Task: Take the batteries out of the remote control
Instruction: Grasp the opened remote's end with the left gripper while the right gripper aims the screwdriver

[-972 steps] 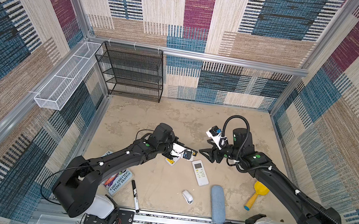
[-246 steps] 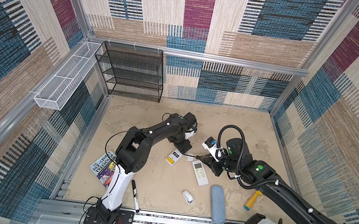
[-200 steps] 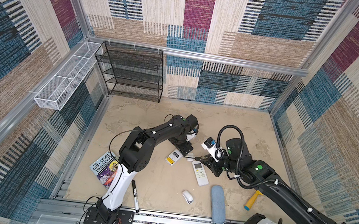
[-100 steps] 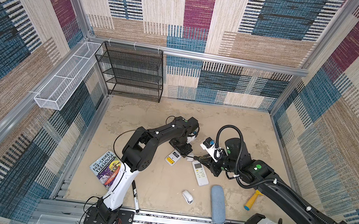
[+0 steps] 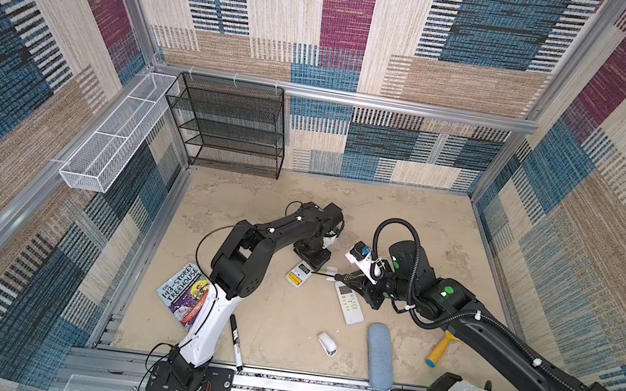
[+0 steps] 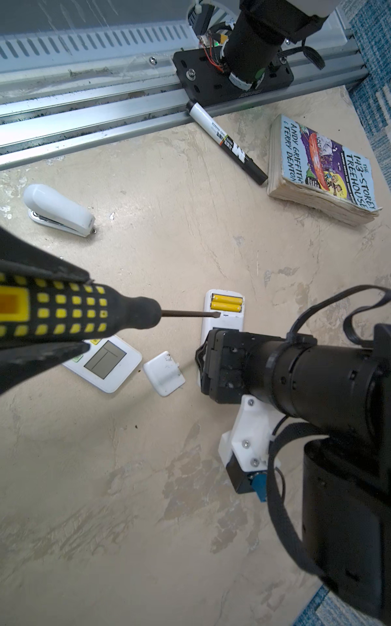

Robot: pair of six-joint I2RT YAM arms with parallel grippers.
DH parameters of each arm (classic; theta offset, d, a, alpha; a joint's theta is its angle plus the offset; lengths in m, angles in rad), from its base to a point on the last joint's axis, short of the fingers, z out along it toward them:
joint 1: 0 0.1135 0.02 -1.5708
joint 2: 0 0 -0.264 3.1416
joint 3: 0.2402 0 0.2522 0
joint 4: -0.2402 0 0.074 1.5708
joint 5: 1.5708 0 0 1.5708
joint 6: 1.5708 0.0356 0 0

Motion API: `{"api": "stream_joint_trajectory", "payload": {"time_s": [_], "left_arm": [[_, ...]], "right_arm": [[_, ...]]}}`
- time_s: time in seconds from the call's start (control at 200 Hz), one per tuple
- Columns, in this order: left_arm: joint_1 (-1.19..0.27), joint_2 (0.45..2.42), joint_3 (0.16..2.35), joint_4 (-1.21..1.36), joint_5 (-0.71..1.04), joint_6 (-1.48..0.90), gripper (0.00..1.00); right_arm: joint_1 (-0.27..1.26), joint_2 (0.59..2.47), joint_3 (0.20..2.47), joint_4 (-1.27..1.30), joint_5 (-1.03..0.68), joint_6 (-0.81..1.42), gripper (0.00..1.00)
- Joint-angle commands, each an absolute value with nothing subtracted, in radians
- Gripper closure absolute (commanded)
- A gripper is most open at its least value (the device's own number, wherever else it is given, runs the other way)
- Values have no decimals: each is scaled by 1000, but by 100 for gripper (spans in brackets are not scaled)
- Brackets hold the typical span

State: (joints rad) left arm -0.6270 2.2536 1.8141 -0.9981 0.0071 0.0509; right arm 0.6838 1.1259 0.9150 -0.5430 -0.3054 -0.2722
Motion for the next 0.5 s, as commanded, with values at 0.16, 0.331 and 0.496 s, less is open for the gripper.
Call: {"api": "stream_joint_trajectory", "payload": {"time_s": [0.16,0.331,0.496], "left_arm": [[-618,2243,1785,-1020,14,-16,59],[-618,2235,1775,-1027,3,-63,65],[-618,2238,1776,-1063,-35,-114,72]], "right_arm": [[755,1177,967,-582,-231,-340,100],[800,1253,1026,-641,-148,-363,100],[838,1328,1087,-671,-75,-396,100]]}}
